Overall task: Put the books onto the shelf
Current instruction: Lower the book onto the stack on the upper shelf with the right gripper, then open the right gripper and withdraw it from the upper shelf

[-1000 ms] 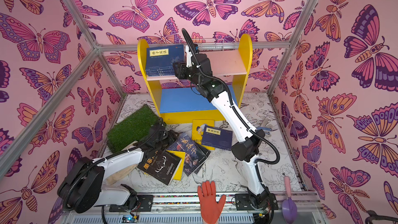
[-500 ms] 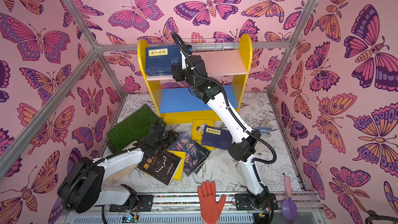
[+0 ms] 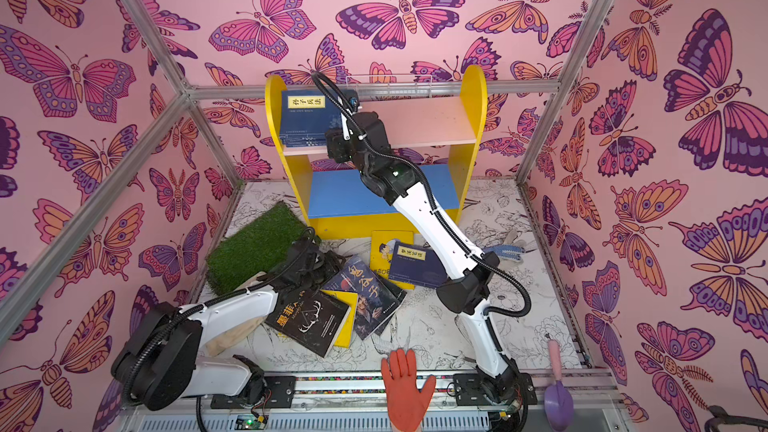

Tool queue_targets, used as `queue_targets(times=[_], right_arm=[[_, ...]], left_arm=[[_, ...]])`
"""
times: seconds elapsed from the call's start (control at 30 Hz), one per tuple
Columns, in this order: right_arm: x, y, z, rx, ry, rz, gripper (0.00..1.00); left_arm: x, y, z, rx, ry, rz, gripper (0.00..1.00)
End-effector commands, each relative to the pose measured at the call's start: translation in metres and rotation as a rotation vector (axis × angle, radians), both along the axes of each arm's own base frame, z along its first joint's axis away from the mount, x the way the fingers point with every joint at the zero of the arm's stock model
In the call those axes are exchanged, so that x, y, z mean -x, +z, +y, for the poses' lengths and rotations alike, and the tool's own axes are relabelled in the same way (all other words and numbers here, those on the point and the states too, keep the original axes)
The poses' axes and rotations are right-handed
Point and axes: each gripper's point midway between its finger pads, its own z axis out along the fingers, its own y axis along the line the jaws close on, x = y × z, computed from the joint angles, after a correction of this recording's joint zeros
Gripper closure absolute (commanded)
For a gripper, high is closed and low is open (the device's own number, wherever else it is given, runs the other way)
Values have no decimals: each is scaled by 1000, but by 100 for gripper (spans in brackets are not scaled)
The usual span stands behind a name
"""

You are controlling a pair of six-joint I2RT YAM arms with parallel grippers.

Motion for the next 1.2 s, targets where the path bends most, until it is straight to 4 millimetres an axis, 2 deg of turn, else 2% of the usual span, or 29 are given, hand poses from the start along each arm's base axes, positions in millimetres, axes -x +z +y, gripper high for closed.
queue_targets(times=[0.0, 0.2, 0.5, 0.77, 0.9, 0.97, 1.07, 1.17], right_arm=[[-4, -22, 0, 102, -26, 22, 21], [2, -11, -1, 133, -21, -16, 17], [31, 40, 6, 55, 132, -126, 10], [43, 63, -10, 6, 164, -158, 8], [45, 61, -29, -34, 200, -137, 8], [41, 53, -40, -48, 213, -103, 8], [34, 33, -53, -44, 234, -46, 9], [29, 12, -56, -19, 262, -5, 10]], left_arm=[[5, -11, 9, -22, 22, 33, 33], [5, -11, 8, -20, 22, 35, 33], [5, -15, 6, -17, 13, 50, 33], [5, -15, 6, -16, 15, 51, 33], [5, -14, 6, -17, 15, 46, 33], [6, -14, 6, -17, 15, 46, 33], [6, -13, 7, -17, 15, 42, 33], [6, -12, 7, -17, 15, 40, 33]])
